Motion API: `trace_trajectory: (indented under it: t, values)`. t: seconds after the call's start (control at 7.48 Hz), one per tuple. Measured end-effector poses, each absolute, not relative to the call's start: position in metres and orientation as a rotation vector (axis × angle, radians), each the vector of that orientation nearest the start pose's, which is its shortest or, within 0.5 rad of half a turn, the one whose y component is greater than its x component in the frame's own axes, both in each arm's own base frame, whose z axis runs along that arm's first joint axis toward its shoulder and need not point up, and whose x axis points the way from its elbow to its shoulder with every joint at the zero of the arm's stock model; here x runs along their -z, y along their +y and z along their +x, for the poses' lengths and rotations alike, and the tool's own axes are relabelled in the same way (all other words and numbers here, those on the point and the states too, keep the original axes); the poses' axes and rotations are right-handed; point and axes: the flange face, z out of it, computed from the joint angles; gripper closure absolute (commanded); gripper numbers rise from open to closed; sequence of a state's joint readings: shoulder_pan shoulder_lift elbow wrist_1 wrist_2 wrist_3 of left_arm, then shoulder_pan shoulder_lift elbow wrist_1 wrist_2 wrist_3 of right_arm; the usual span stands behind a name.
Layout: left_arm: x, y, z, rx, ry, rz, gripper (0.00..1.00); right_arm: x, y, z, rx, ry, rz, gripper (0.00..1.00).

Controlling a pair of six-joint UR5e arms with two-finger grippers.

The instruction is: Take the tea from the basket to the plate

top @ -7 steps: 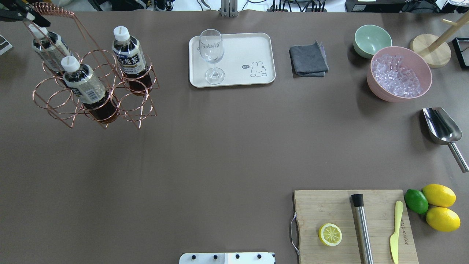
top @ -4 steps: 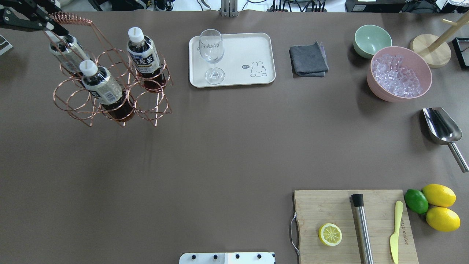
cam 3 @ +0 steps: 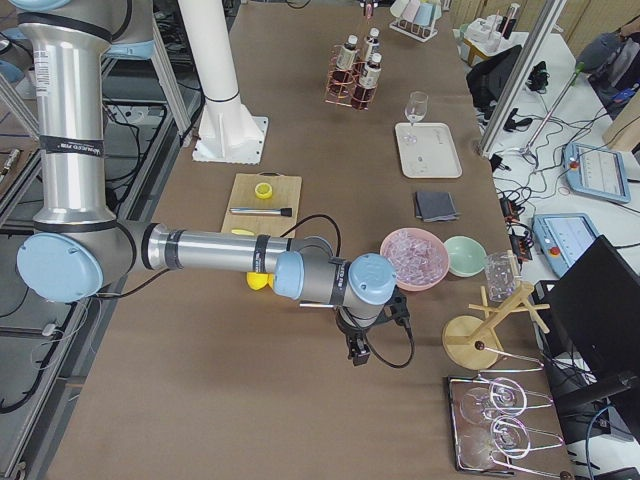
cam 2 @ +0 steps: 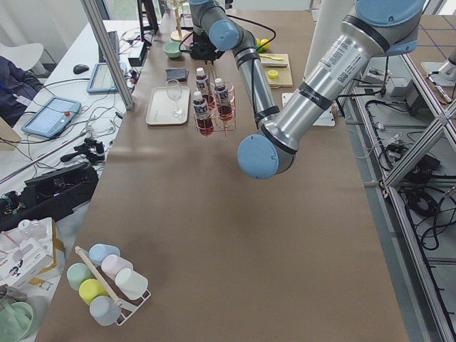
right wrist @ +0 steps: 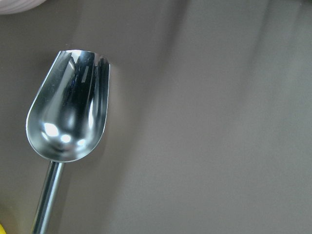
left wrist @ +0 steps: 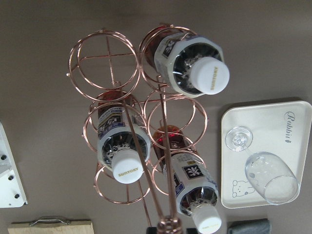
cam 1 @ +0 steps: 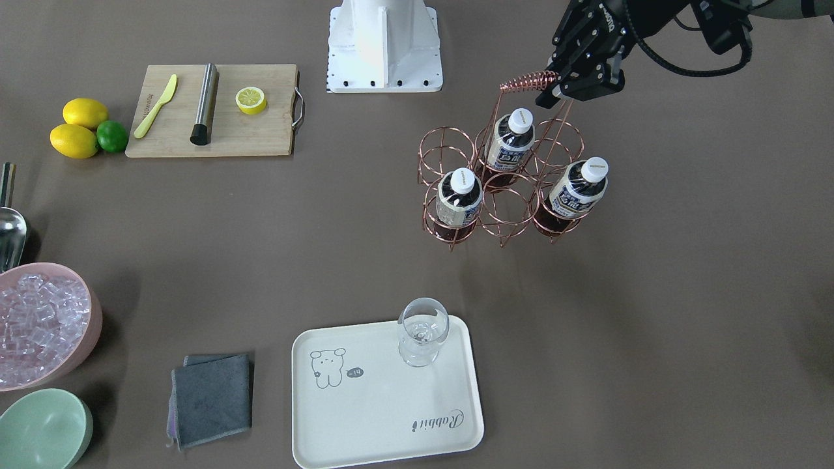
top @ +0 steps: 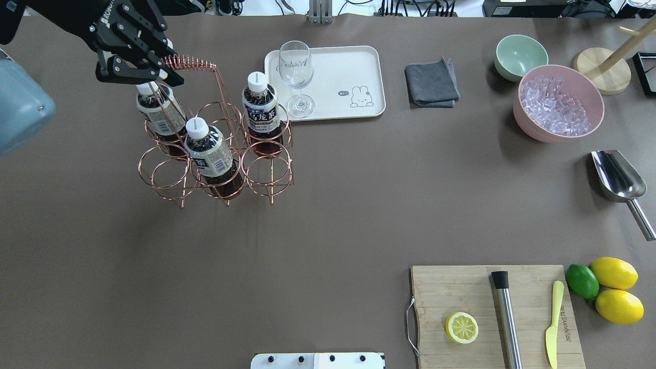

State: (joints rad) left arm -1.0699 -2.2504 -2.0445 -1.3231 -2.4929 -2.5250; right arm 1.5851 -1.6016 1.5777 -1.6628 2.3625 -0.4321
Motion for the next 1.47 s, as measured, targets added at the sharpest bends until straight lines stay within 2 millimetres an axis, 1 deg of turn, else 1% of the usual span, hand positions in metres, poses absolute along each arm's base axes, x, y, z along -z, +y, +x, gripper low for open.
trace_trajectory:
  t: [0.4, 0.67, 1.07, 1.2, 1.47]
  values:
    - [-0.092, -0.496, 0.242, 1.323, 0.989, -0.926, 1.00, -0.676, -0.470, 0.069, 0.347, -0.799, 0.069, 0.01]
    - [-0.094, -0.491, 0.274, 1.312, 0.999, -0.949, 1.00, -0.675, -0.471, 0.069, 0.350, -0.798, 0.073, 0.01]
    - [-0.093, -0.478, 0.324, 1.376, 1.039, -0.972, 1.00, -0.672, -0.471, 0.069, 0.353, -0.798, 0.078, 0.01]
    - [-0.091, -0.476, 0.332, 1.390, 1.048, -0.977, 1.00, -0.672, -0.471, 0.069, 0.353, -0.798, 0.078, 0.01]
    - [-0.081, -0.474, 0.336, 1.404, 1.060, -0.997, 1.00, -0.672, -0.471, 0.069, 0.354, -0.797, 0.078, 0.01]
